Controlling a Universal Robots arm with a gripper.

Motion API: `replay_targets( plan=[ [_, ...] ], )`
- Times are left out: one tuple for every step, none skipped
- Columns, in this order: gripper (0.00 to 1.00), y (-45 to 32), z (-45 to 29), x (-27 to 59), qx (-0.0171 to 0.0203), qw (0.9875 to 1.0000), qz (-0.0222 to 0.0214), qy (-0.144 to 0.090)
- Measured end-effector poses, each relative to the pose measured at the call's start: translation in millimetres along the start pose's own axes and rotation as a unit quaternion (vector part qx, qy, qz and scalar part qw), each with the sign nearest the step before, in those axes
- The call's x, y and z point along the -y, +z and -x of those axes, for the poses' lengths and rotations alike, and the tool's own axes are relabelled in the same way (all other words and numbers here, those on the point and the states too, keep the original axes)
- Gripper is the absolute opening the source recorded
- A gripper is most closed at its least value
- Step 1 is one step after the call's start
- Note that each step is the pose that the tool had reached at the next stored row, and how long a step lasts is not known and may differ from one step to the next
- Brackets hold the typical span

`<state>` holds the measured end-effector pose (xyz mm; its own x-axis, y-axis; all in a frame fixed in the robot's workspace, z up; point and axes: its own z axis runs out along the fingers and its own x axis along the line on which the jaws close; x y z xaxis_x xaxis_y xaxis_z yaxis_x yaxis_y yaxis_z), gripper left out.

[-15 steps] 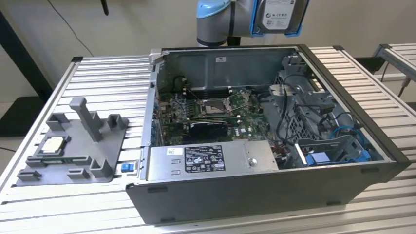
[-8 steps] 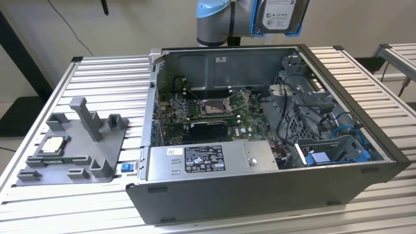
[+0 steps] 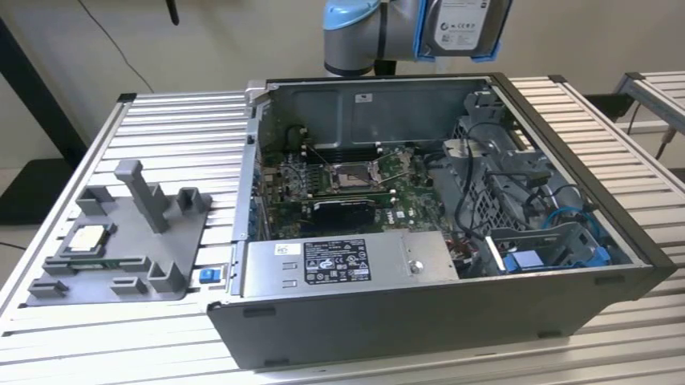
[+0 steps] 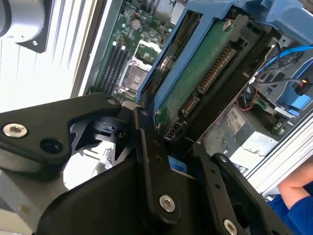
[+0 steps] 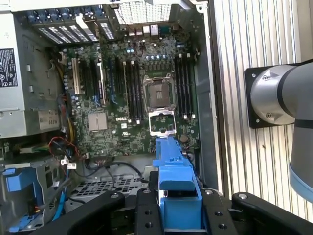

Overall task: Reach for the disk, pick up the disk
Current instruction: 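Pick up the disk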

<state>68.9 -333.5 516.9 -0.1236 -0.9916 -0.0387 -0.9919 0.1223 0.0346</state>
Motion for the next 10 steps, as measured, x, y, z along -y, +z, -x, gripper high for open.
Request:
replay_targets(
  plan=[
    [0.00,-0.1,-1.3,0.5,0.0000,1.0000,0.0001,0.000],
    [0.00,-0.1,-2.9,0.9,0.0000,1.0000,0.0001,0.000],
    [0.00,-0.2,-4.7,1.3,0.0000,1.0000,0.0002,0.000],
    [0.00,-0.3,-6.8,1.8,0.0000,1.0000,0.0002,0.000],
    [0.00,-0.4,-8.9,2.2,0.0000,1.0000,0.0002,0.000],
    [0.00,-0.4,-11.2,2.6,0.0000,1.0000,0.0003,0.000],
    [0.00,-0.5,-13.5,2.9,0.0000,1.0000,0.0003,0.000],
    [0.00,-0.6,-15.9,3.3,-0.0001,1.0000,0.0003,0.000],
    [0.00,-0.7,-18.3,3.7,-0.0001,1.0000,0.0004,0.000],
    [0.00,-0.8,-20.7,4.0,-0.0001,1.0000,0.0004,0.000]
  ],
)
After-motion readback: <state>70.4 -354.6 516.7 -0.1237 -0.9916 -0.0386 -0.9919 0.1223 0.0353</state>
